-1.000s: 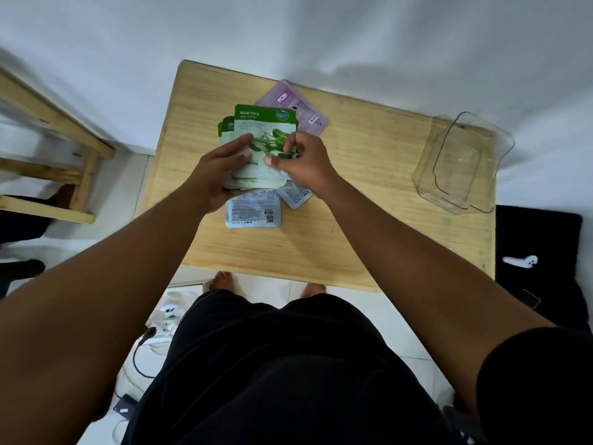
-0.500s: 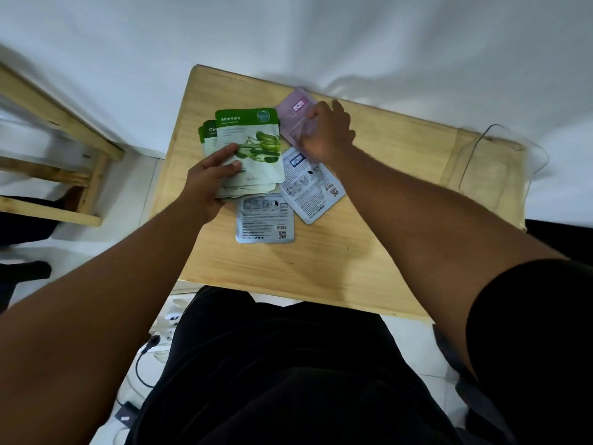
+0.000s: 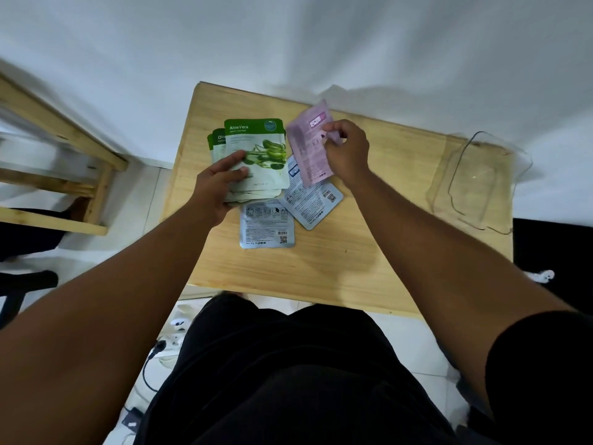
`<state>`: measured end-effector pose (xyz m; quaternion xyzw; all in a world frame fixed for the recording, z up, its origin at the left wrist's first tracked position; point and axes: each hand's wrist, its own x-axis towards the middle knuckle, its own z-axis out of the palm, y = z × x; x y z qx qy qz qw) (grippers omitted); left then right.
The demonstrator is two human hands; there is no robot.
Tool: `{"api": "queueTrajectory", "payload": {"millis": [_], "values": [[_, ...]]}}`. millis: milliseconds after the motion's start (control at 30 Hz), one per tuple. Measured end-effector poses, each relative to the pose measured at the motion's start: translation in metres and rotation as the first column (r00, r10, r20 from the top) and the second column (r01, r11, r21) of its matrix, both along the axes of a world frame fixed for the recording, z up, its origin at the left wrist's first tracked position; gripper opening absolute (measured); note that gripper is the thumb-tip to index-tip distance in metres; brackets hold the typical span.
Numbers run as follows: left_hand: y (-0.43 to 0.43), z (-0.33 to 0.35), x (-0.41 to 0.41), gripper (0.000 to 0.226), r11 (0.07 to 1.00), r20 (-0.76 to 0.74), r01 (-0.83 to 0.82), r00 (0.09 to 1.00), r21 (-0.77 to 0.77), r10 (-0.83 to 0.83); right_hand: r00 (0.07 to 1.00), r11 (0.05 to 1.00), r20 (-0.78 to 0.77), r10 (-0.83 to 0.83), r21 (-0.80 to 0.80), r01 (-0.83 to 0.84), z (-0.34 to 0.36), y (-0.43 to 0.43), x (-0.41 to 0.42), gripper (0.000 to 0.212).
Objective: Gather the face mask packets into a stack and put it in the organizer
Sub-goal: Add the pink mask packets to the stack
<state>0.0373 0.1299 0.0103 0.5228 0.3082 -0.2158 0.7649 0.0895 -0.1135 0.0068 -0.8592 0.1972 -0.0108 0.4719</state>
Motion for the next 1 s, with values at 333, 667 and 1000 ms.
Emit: {"api": "queueTrajectory", "payload": {"millis": [333,667,1000], "values": [[-0.039,0.033,-0.008,0.043,0.999,0.058,0.034,0.998,-0.04,-0.032,0.919,0.945,0.237,0.316,-0.163,-0.283,0.07,0.034,-0.055,0.038],[-0.043,0.043,-0.016,0.05,0.984,0.138,0.138,0.983,-0.11,-0.122,0.926,0.921,0.162,0.341,-0.257,-0.294,0.077,0.026,-0.067,0.023],[-0.038,0.051,-0.029,0.062,0.973,0.211,0.17,0.968,-0.156,-0.135,0.986,0.922,-0.059,0.155,0.368,-0.123,0.057,0.009,-0.077,0.032]]}}
